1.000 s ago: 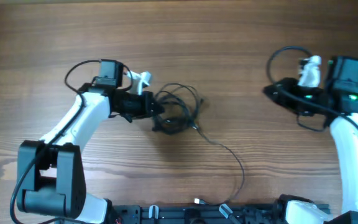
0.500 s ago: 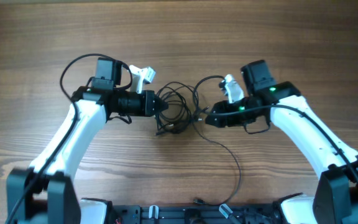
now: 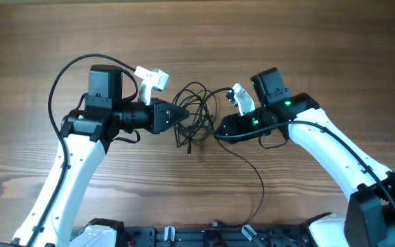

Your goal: Untangle cables

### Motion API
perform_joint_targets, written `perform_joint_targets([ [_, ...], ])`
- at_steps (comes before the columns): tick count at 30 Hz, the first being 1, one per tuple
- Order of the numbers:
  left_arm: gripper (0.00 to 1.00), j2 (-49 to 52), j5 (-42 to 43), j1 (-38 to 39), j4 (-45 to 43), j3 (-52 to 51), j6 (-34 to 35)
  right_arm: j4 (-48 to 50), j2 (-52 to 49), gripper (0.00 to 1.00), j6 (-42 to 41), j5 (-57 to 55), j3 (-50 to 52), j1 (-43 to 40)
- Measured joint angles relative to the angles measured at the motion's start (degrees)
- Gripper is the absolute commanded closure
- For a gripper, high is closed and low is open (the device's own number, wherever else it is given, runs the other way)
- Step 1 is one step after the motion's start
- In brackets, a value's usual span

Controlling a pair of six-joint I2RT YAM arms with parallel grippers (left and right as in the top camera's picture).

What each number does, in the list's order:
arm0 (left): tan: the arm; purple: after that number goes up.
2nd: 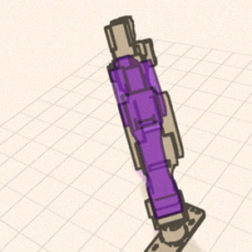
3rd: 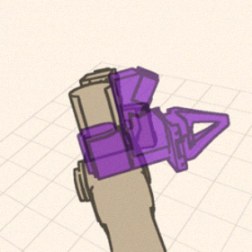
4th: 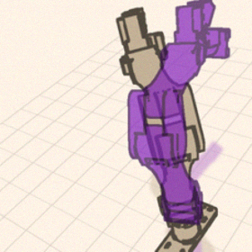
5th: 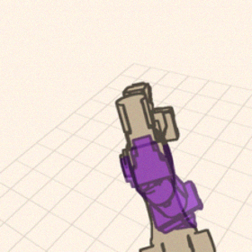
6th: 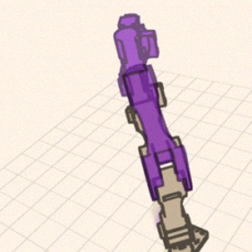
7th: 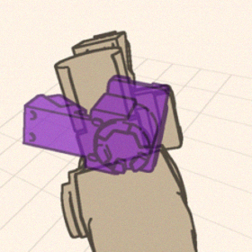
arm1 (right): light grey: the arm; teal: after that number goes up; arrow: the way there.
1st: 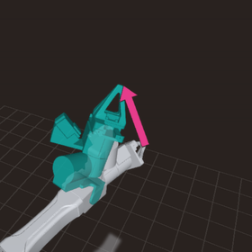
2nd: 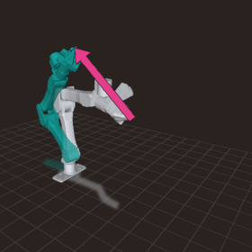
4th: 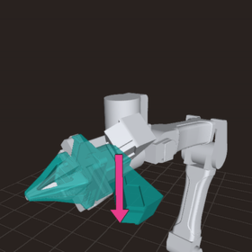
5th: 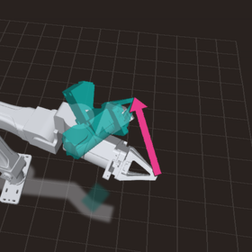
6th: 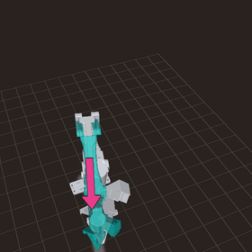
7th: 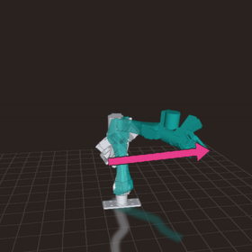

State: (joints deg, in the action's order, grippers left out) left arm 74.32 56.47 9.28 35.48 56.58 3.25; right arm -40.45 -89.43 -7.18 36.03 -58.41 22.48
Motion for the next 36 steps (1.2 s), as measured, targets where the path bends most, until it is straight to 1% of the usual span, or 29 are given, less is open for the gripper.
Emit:
perform_joint_targets([
  [3,0.96,-0.02,2.69,-0.02,-1.51,0.0,0.11,0.07,0.0,0.47,0.04,0.13,0.0,0.0],
  [4,0.96,-0.02,3.52,0.0,-2.54,0.0,0.48,0.04,0.0,0.52,0.44,0.46,0.0,0.07],
  [5,0.96,-0.02,4.15,0.0,-3.76,0.0,0.98,0.07,0.0,0.66,0.9,0.87,0.0,0.13],
  [6,0.96,-0.02,4.83,0.0,-5.11,0.0,1.84,0.2,0.0,0.84,1.42,1.53,0.0,0.28],
  [7,0.96,-0.02,5.33,-0.02,-6.16,0.0,2.71,0.28,0.0,0.96,1.81,2.12,0.0,0.39],
  [10,0.92,-0.04,6.14,-0.02,-9.64,0.0,5.75,0.26,0.0,0.96,2.6,3.23,0.0,0.63],
  [14,0.91,-0.04,4.72,-0.02,-8.83,0.0,7.19,0.26,0.0,0.96,2.78,3.65,0.0,0.63],
  [16,0.84,-0.04,1.64,-0.02,-6.21,0.02,7.63,0.24,0.0,0.96,2.78,3.78,0.0,0.63],
  [18,0.85,-0.04,-2.73,-0.02,-2.93,0.02,8.09,0.26,0.0,0.96,2.8,3.87,0.0,0.63],
  [19,0.95,-0.04,-4.92,-0.02,-1.03,0.02,8.02,0.28,0.0,0.96,2.78,3.87,0.0,0.63],
  [23,0.96,-0.04,-12.85,0.0,5.11,0.0,7.91,0.76,0.0,0.96,2.69,4.0,-0.07,0.17],
  [24,0.96,-0.04,-16.04,0.0,6.84,-0.02,7.96,0.76,-0.02,0.96,1.68,3.67,-0.46,-0.92],
  [26,0.96,-0.04,-19.21,0.0,8.5,-0.09,7.96,0.55,-0.04,0.96,-0.83,2.91,-1.81,-3.32],
  [27,0.96,-0.04,-22.05,0.0,9.64,-0.11,7.93,0.31,-0.09,0.96,-1.81,2.82,-4.04,-6.69],
  [30,0.96,-0.04,-25.07,0.0,10.84,-0.11,7.89,-0.63,-0.09,0.96,-3.32,4.33,-7.52,-12.59],
  [36,0.96,-0.04,-27.43,0.57,10.99,-0.11,7.78,-1.49,0.0,0.96,-4.48,14.38,-9.18,-23.87],
])
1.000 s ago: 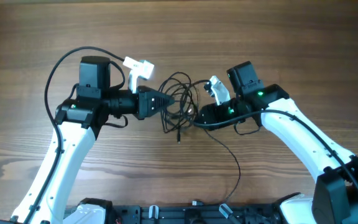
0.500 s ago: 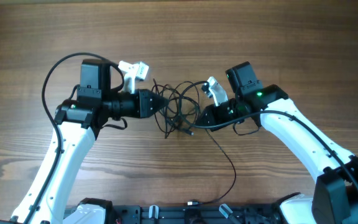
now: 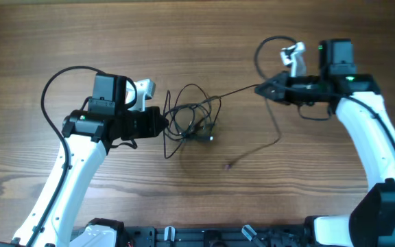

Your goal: Untangle cables

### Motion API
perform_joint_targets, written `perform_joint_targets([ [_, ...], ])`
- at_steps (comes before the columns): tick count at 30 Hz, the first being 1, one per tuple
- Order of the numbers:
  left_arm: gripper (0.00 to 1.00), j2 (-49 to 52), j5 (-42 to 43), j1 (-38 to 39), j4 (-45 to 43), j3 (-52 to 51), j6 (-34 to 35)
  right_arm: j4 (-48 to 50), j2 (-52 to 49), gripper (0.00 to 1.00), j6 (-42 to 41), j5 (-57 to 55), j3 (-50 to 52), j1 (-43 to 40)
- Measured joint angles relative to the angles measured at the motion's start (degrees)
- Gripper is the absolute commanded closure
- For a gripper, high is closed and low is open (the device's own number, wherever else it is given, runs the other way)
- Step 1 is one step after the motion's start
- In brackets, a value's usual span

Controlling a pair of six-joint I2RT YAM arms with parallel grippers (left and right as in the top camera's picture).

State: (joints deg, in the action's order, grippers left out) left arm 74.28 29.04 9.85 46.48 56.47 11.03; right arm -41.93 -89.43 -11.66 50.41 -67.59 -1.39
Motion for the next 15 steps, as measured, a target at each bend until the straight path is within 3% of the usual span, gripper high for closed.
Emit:
perform_joint_targets([
  [3,0.96,0.0,-0.07,0.13,-0.2,0.0,0.0,-1.18,0.0,0.96,-0.57,3.3,0.0,-5.55],
  [4,0.92,0.0,-0.07,0.24,-0.17,0.0,0.0,-1.75,0.0,0.96,-0.7,3.82,0.0,-7.02],
  [7,0.69,0.0,-0.74,0.28,-0.13,0.0,-0.17,-3.39,0.0,0.96,-0.66,4.2,0.0,-10.51],
  [10,0.64,0.0,-3.58,-0.22,0.39,-0.02,0.07,-4.52,0.02,0.96,0.15,2.73,-0.02,-12.61],
  [11,0.67,0.0,-4.26,-0.46,0.46,-0.02,0.2,-4.87,0.02,0.96,0.39,1.97,-0.02,-13.07],
  [13,0.96,0.0,-5.25,-0.5,0.5,-0.02,0.24,-5.49,0.02,0.96,0.74,0.04,-0.02,-13.18],
  [15,0.96,0.0,-5.49,-0.5,0.48,0.0,0.28,-6.12,0.02,0.96,0.5,-2.97,-0.04,-13.14],
])
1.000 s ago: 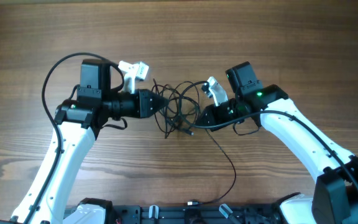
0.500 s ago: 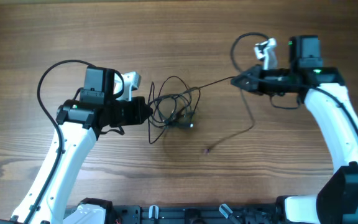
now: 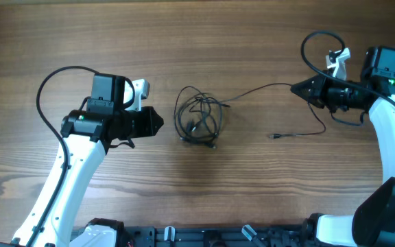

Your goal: Untangle cables

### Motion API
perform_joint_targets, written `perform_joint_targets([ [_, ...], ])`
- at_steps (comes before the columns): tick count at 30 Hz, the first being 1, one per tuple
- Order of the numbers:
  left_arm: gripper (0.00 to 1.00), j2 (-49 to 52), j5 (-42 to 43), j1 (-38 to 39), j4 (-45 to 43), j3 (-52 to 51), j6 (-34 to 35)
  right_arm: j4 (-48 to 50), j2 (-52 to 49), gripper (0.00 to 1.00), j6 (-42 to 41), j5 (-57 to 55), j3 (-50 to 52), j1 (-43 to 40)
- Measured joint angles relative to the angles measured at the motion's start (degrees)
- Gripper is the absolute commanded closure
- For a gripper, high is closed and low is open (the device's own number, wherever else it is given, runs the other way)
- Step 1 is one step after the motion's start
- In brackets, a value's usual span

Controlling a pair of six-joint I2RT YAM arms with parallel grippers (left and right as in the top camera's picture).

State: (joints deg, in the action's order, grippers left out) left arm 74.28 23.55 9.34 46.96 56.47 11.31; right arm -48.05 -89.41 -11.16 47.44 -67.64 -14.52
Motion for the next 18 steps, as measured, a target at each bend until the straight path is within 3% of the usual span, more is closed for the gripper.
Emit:
perform_joint_targets([
  [3,0.96,0.0,-0.22,0.0,0.02,0.0,-0.13,-2.34,0.0,0.96,-2.6,-7.43,-0.07,0.02],
  [4,0.9,0.0,-0.35,0.0,0.02,0.0,-0.11,-4.22,0.0,0.96,-4.96,-12.46,-0.11,0.0],
  [6,0.44,0.0,-0.31,0.0,0.02,0.0,-0.26,-6.6,0.0,0.96,-8.52,-20.5,-0.17,0.02],
  [7,0.26,0.0,0.02,0.0,0.04,-0.02,-0.11,-8.59,0.0,0.96,-11.52,-28.09,-0.17,0.0],
  [8,0.22,0.0,1.01,0.0,-0.04,-0.02,-0.15,-8.79,0.0,0.96,-12.44,-30.82,-0.17,0.0],
  [12,0.17,0.42,5.81,0.02,-2.49,-0.02,-0.04,-9.07,0.0,0.96,-13.16,-34.36,-0.2,0.0],
  [18,0.17,7.65,10.95,3.56,-11.32,-0.04,-0.02,-9.49,0.0,0.96,-8.68,-29.31,-0.24,0.22],
])
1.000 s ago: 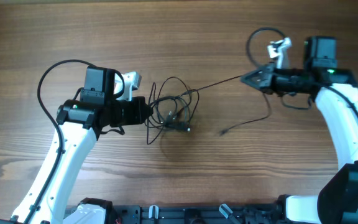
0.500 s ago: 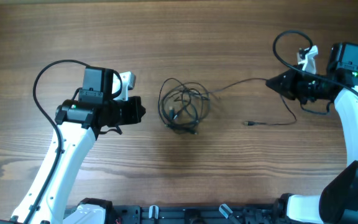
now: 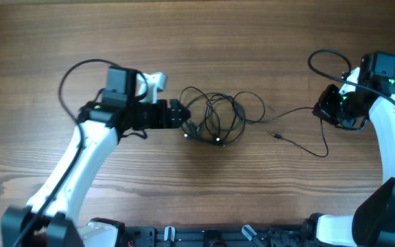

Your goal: Untangle cables

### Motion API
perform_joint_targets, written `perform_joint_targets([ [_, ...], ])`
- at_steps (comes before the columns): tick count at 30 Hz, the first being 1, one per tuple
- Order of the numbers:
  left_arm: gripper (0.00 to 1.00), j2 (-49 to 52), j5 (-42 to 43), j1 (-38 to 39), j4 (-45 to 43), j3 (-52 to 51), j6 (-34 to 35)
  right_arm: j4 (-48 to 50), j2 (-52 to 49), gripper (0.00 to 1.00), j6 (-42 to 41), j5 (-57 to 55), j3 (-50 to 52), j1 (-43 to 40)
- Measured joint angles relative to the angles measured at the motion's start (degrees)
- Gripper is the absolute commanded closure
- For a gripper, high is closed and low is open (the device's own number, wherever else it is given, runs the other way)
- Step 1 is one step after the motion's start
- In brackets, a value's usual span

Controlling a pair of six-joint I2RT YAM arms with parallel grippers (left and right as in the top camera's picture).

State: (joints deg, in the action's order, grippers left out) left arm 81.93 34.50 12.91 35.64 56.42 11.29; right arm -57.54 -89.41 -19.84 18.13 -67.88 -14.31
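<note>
A tangle of thin black cables (image 3: 214,120) lies in loose loops at the middle of the table. My left gripper (image 3: 182,116) is at the tangle's left edge, its tips touching the loops; the gap between its fingers is too small to read. One strand runs right from the tangle to my right gripper (image 3: 326,110), which is shut on it near the right edge. A free cable end with a small plug (image 3: 276,135) lies between tangle and right gripper, and its strand curves back up toward that gripper.
The wooden table (image 3: 197,41) carries nothing else. The arms' own black hoses arch over each wrist. The arm bases and a black rail (image 3: 204,237) line the front edge.
My left gripper has moved right, from a short way off the tangle to its left edge. The tangle lies further right and wider spread. My right gripper has turned and sits slightly lower.
Both grippers were at the tangle, left and right of it. Then my right gripper stood up and to the right with a strand drawn out. Later it was near the right edge, the left gripper off the tangle. Now the left is back at it.
</note>
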Motion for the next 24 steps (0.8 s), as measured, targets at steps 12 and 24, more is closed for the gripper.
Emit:
perform_joint_targets([
  [12,0.16,15.3,-9.03,13.46,-21.64,-0.13,0.2,-0.76,0.0,0.96,3.72,1.81,0.0,0.76],
  [24,0.55,22.47,-22.53,17.4,-37.42,-0.22,0.07,-0.74,0.0,0.96,4.57,2.01,0.0,0.76],
])
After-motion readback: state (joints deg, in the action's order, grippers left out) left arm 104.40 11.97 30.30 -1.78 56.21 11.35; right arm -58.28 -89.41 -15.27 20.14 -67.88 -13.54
